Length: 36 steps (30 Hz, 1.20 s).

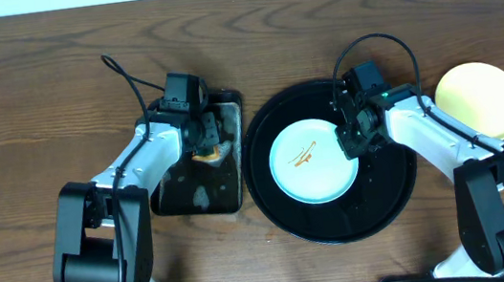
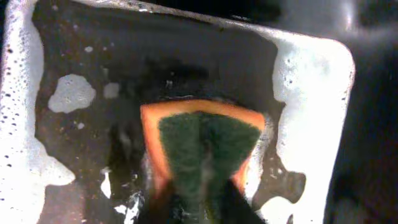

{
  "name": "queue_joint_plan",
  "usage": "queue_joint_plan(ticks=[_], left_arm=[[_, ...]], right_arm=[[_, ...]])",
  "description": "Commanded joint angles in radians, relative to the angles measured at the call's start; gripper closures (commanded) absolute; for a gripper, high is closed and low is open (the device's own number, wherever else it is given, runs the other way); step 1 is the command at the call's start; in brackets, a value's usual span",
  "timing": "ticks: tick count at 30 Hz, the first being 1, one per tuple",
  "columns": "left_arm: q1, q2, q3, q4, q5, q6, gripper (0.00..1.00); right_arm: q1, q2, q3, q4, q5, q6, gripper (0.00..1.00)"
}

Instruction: Clean dirty plates on tray and stack at the side

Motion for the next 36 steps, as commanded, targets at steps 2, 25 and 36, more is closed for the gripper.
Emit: queue_joint_plan(ticks=[2,25,36], left_arm=[[0.002,-0.011,0.0,-0.002,-0.002,0.005,0.92],[0.002,-0.279,0.011,-0.086,-0.001,-0.01,0.92],[0.002,-0.374,0.011,0.043,-0.002,-0.01,0.92]], right_arm=[[-0.008,-0.003,0.004,-0.006,-0.004,-0.018,0.99],[-0.008,-0.003,0.004,-0.006,-0.003,-0.018,0.99],[-0.009,-0.003,0.004,-0.009,-0.001,-0.018,0.99]])
